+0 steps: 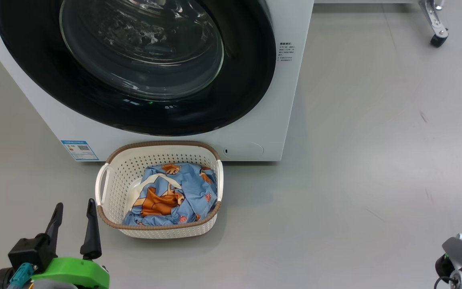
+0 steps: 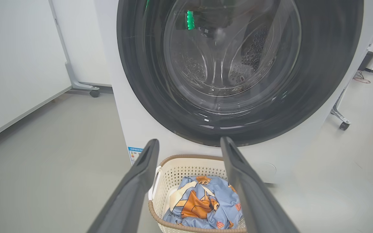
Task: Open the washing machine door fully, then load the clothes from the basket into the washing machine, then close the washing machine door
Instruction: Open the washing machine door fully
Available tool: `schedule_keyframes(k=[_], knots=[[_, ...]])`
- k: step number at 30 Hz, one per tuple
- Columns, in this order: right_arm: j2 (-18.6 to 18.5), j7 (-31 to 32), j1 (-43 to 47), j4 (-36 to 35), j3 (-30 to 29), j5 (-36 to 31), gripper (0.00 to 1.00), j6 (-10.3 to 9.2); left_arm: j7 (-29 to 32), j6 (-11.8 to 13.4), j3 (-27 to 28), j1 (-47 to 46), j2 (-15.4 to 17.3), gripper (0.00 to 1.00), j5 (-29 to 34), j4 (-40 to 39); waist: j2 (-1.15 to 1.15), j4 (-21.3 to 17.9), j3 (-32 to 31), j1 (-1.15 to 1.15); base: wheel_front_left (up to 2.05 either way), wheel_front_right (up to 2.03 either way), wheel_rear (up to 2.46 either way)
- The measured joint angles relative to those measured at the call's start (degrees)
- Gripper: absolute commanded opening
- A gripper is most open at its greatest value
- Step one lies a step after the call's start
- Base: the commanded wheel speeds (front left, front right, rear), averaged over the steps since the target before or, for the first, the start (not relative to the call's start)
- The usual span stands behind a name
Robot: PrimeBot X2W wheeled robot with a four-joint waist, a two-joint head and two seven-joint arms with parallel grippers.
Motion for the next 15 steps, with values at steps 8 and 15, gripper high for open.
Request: schedule_keyframes(k=[8, 15], knots=[[-4.1, 6.5, -4.2, -0.6, -3.5, 5.2, 0.0, 0.0, 0.0, 0.0, -0.8, -0.1, 2.2, 1.0, -0.5, -1.3, 0.0, 1.2, 4.0, 0.0, 0.0, 0.0, 0.0], [-7.1, 10.7, -9.0, -0.2, -6.8, 8.2, 0.0, 0.0, 0.0, 0.0, -1.2, -1.0, 3.9, 1.0, -0.9, -2.2, 0.0, 2.6, 7.7, 0.0, 0.0, 0.0, 0.0]])
